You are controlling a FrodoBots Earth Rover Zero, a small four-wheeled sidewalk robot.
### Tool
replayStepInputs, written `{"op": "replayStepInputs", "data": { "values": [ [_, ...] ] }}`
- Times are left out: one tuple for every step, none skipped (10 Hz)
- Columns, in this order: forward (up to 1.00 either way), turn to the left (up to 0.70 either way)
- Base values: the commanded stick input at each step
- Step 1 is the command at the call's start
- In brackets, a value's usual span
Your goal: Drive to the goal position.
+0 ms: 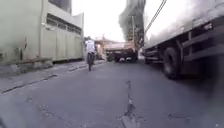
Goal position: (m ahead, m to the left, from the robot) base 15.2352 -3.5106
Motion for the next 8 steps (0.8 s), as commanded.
{"op": "replayStepInputs", "data": {
  "values": [
    [1.00, 0.05],
    [1.00, 0.05],
    [1.00, 0.05],
    [1.00, 0.05],
    [1.00, 0.05],
    [1.00, -0.11],
    [1.00, -0.35],
    [1.00, -0.33]
  ]
}}
